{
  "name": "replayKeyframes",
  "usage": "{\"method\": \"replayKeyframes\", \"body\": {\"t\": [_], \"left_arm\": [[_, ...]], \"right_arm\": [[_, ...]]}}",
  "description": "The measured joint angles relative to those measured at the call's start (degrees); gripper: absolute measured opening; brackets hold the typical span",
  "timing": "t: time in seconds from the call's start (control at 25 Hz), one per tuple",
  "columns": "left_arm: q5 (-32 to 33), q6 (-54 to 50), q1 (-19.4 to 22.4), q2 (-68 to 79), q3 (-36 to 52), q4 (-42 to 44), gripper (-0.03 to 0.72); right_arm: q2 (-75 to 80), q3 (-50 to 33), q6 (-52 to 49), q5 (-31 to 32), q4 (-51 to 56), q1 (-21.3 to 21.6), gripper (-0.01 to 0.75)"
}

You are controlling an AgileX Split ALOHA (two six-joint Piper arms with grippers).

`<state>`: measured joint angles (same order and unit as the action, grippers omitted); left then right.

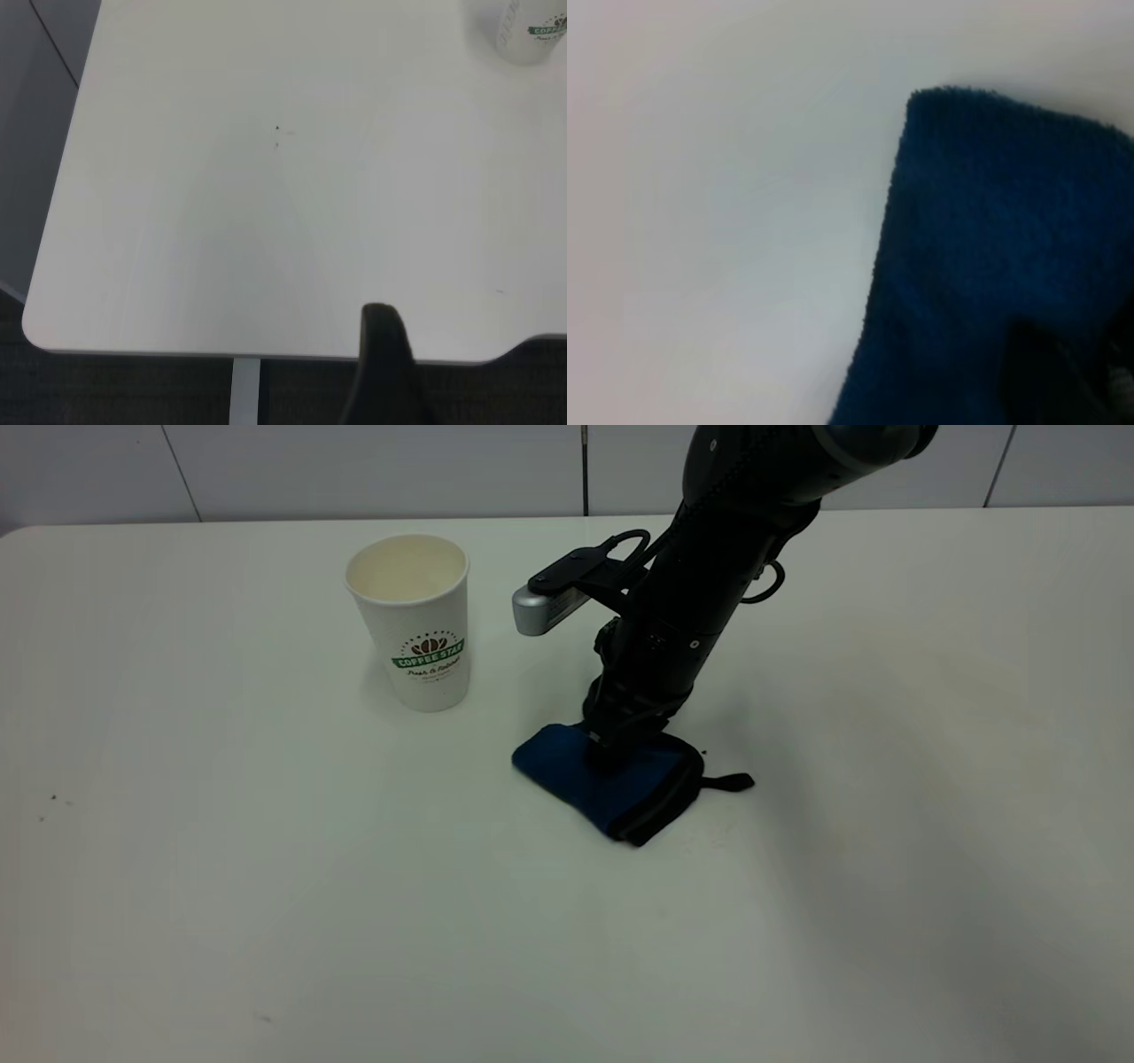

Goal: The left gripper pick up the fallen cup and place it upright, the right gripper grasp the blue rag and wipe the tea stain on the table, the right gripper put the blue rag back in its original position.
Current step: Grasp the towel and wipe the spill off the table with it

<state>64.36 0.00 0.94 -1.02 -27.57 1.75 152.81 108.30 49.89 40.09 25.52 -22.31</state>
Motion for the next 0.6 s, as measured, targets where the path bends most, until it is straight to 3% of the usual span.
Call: {"method": "replayKeyframes", "body": {"t": [0.08,0.32,0.48,0.6], "left_arm": [[0.0,0.0,0.0,0.0,0.0,0.0,0.547],[0.0,0.0,0.0,0.0,0.0,0.0,0.547],[0.0,0.0,0.0,0.0,0.0,0.0,0.547],[0.0,0.0,0.0,0.0,0.0,0.0,0.547]], "right_arm": [[-0.46,0.23,-7.72,-1.63,-8.09,0.0,0.062],[0.06,1.32,-35.6,-15.97,-28.82,0.72,0.062],[0.27,1.69,-38.16,-18.08,-25.92,0.0,0.062],[0.27,1.98,-31.71,-16.14,-17.87,-1.69,0.062]]}}
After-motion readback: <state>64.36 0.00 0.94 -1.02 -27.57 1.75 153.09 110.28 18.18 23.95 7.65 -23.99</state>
